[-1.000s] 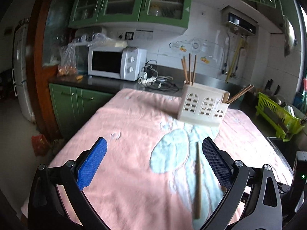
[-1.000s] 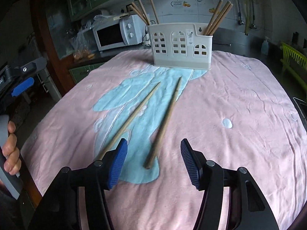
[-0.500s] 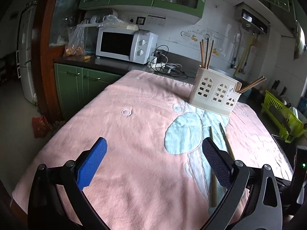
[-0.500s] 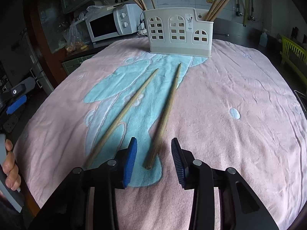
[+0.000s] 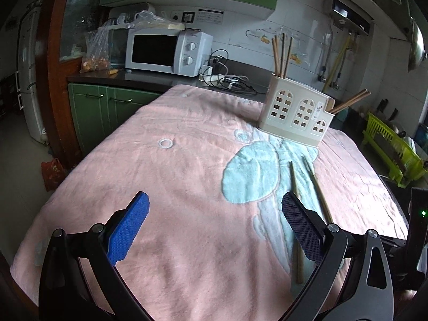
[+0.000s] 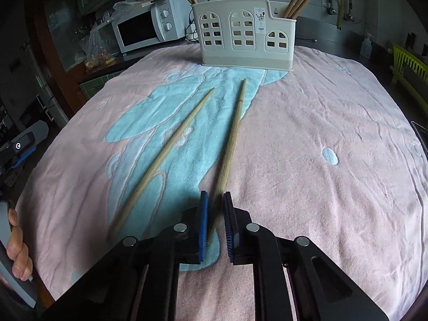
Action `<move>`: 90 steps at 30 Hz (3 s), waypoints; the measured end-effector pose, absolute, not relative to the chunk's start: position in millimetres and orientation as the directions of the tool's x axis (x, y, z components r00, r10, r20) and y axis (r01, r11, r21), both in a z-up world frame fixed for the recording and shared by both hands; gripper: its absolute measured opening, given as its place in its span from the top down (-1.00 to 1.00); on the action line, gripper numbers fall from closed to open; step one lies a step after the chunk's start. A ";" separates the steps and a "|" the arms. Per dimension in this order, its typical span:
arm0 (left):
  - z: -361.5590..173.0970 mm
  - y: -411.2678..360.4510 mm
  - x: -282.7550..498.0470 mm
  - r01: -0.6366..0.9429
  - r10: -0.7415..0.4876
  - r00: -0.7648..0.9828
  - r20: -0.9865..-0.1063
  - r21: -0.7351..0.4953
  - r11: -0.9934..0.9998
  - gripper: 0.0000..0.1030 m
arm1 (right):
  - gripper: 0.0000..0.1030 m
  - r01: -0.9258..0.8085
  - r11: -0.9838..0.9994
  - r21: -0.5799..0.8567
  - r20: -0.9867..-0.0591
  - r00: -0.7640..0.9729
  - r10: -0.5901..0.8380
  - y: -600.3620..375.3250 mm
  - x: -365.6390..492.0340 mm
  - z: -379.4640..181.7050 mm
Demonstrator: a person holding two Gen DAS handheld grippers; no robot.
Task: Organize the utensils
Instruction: 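Grasp a wooden chopstick with the right tool while the left tool grasps another, then lift both chopsticks upright and carry them over the white holder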
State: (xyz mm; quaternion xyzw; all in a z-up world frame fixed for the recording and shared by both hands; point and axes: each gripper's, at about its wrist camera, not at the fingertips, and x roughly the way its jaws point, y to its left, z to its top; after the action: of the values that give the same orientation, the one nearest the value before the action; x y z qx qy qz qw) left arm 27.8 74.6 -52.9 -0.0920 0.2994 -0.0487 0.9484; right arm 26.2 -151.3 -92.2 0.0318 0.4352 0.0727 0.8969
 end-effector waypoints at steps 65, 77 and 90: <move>-7.8 -18.4 53.8 0.309 -0.328 0.758 -0.563 -0.133 0.942 0.89 | 0.86 -0.187 0.977 0.105 -0.500 0.839 0.214 -199.8 -7.4 34.9; 18.8 -3.0 80.5 0.320 -0.390 0.766 -0.512 -0.224 0.921 0.89 | 0.86 -0.236 0.965 0.115 -0.457 0.850 0.262 -197.0 25.8 58.2; 53.3 -16.5 98.7 0.381 -0.440 0.756 -0.484 -0.220 0.898 0.89 | 0.86 -0.291 0.953 0.082 -0.455 0.840 0.295 -223.2 45.0 116.3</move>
State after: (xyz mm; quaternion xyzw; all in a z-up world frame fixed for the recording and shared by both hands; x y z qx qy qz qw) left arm 98.7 -16.5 53.3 -0.0538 0.2715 -0.2194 0.9356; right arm 45.0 -223.2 116.3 0.0046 0.2378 0.1528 0.9592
